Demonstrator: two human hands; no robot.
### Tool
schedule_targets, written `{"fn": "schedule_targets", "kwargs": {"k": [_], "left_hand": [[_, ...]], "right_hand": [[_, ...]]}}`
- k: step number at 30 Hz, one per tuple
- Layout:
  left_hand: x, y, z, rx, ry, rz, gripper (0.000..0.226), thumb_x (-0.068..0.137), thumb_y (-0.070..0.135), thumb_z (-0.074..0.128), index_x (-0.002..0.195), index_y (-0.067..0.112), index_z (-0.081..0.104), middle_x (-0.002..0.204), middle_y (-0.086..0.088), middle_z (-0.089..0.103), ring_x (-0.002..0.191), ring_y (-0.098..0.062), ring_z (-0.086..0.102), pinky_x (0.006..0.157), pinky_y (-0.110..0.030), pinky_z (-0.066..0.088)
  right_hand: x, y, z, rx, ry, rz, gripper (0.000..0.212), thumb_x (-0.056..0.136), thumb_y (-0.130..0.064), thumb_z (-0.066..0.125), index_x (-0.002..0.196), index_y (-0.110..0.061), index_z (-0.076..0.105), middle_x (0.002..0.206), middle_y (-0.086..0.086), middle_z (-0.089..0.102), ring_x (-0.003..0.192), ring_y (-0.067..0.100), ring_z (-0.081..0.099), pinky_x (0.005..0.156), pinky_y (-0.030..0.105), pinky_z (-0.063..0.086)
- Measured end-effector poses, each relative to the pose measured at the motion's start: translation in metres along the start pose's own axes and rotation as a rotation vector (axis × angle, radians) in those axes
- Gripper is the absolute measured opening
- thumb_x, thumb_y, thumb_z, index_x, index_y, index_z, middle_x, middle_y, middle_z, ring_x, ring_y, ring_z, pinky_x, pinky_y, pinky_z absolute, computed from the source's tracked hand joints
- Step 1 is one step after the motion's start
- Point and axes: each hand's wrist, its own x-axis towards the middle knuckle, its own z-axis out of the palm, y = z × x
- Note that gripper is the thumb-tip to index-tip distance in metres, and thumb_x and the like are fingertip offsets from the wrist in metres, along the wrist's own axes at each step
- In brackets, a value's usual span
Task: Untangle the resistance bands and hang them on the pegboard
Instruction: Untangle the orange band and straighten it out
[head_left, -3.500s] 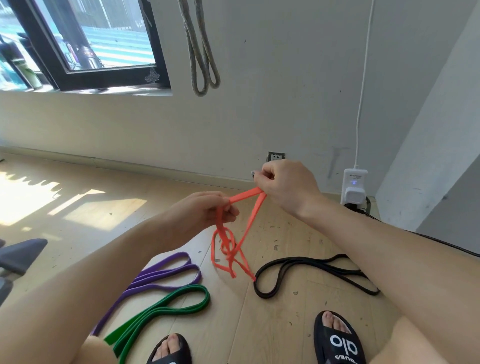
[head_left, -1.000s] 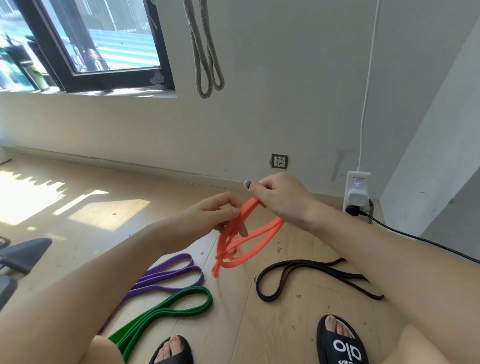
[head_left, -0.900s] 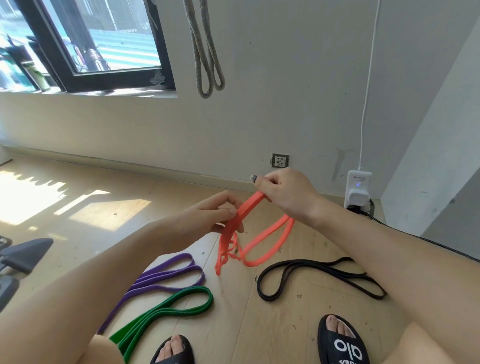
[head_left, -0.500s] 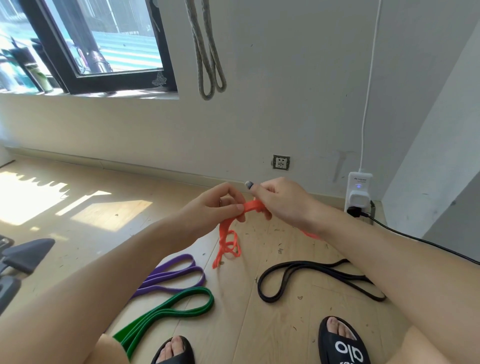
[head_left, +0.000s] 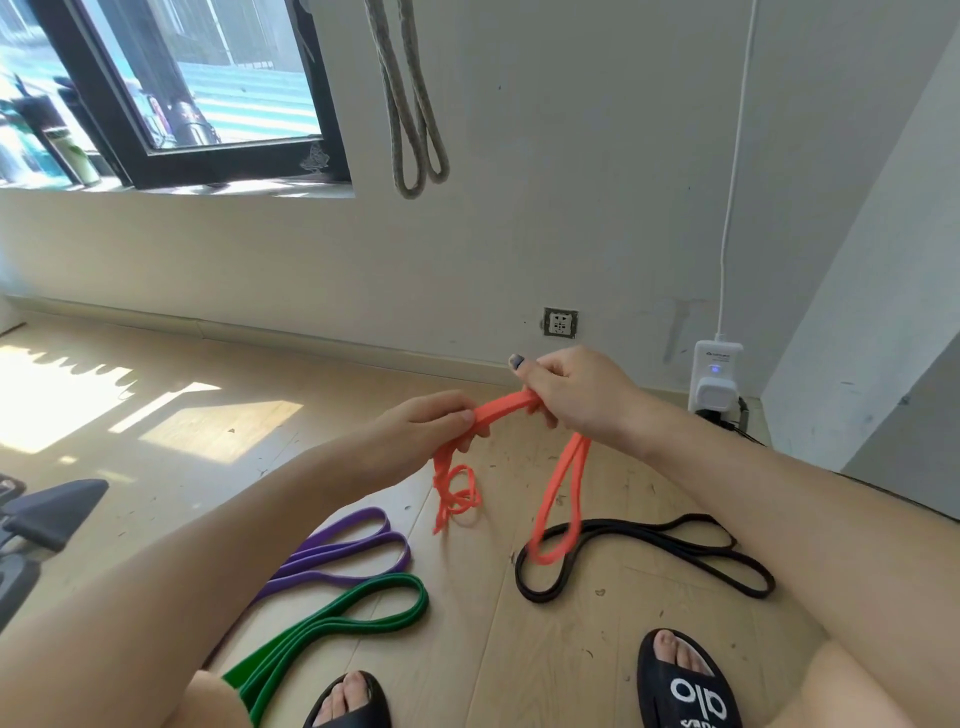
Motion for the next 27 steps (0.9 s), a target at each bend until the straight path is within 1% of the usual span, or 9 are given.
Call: {"fn": "schedule_targets", "kwargs": {"k": [2,5,7,10,13,16,21,24,27], "left_hand": [[0.000,0.006,0.003,-0.038,0.017,0.036,0.027,0.109,0.022,0.041,0.104,0.024,0.068,0.087,0.007,0.061,0.082,-0.007,0.054,0.081,-0.025,0.045],[-0.002,0.015,0.007,-0.085,0.014,0.058,0.028,0.109,0.021,0.041,0.107,0.028,0.068,0.083,0.020,0.068,0.081,0.003,0.058,0.078,-0.015,0.047],[-0.005,0.017,0.006,-0.103,-0.003,0.057,0.026,0.110,0.021,0.037,0.106,0.022,0.063,0.083,0.018,0.069,0.074,0.001,0.055,0.073,-0.020,0.042],[-0.007,0.016,0.003,-0.122,-0.075,0.047,0.027,0.112,0.022,0.032,0.113,0.010,0.055,0.102,0.000,0.076,0.080,-0.008,0.057,0.073,-0.027,0.040],[-0.005,0.015,0.004,-0.076,-0.118,0.016,0.025,0.111,0.022,0.032,0.109,0.007,0.052,0.098,-0.003,0.074,0.079,-0.007,0.060,0.079,-0.033,0.043],[-0.002,0.011,0.003,-0.045,-0.123,-0.006,0.030,0.111,0.026,0.034,0.108,0.008,0.057,0.102,-0.007,0.073,0.094,-0.026,0.062,0.087,-0.036,0.047],[0.000,0.001,0.001,0.020,-0.046,0.031,0.029,0.105,0.038,0.045,0.098,0.016,0.063,0.097,-0.002,0.076,0.080,-0.011,0.064,0.083,-0.036,0.053],[0.001,-0.005,-0.003,0.039,0.026,0.054,0.025,0.102,0.037,0.052,0.102,0.015,0.064,0.092,0.001,0.077,0.087,-0.014,0.071,0.090,-0.038,0.057],[0.001,-0.005,-0.003,-0.100,0.006,0.042,0.021,0.105,0.026,0.052,0.106,0.010,0.064,0.096,-0.001,0.076,0.092,-0.017,0.072,0.091,-0.034,0.058]], "right_hand": [[-0.003,-0.005,0.008,0.038,-0.097,0.003,0.061,0.106,-0.053,0.038,0.069,-0.014,0.067,0.054,-0.004,0.062,0.048,0.006,0.050,0.058,0.025,0.041],[-0.005,-0.013,0.014,-0.026,-0.092,-0.077,0.058,0.106,-0.051,0.043,0.061,-0.016,0.059,0.047,-0.009,0.049,0.043,0.005,0.042,0.048,0.019,0.032],[-0.003,-0.014,0.011,-0.036,-0.037,-0.100,0.057,0.105,-0.047,0.048,0.060,-0.013,0.055,0.043,-0.010,0.040,0.042,0.007,0.035,0.045,0.020,0.029],[-0.003,-0.013,0.006,-0.038,-0.007,-0.114,0.057,0.104,-0.044,0.052,0.064,-0.003,0.054,0.046,-0.007,0.035,0.046,0.011,0.032,0.046,0.023,0.026],[-0.004,-0.013,0.007,-0.059,-0.012,-0.139,0.058,0.103,-0.042,0.054,0.067,0.004,0.051,0.053,0.001,0.037,0.050,0.014,0.033,0.050,0.028,0.028],[-0.004,-0.014,0.007,-0.047,0.022,-0.157,0.058,0.102,-0.039,0.056,0.067,0.006,0.048,0.053,0.000,0.033,0.050,0.014,0.029,0.048,0.025,0.025],[-0.004,-0.013,0.003,0.011,0.100,-0.147,0.059,0.103,-0.038,0.056,0.067,0.007,0.047,0.049,-0.004,0.029,0.048,0.014,0.026,0.047,0.023,0.026],[-0.003,-0.011,0.001,0.042,0.121,-0.117,0.057,0.103,-0.039,0.055,0.063,0.000,0.047,0.046,-0.009,0.028,0.046,0.012,0.026,0.047,0.023,0.025],[0.000,-0.010,0.000,0.064,0.147,-0.085,0.055,0.103,-0.039,0.055,0.058,-0.011,0.039,0.047,-0.008,0.026,0.047,0.014,0.025,0.052,0.032,0.025]]}}
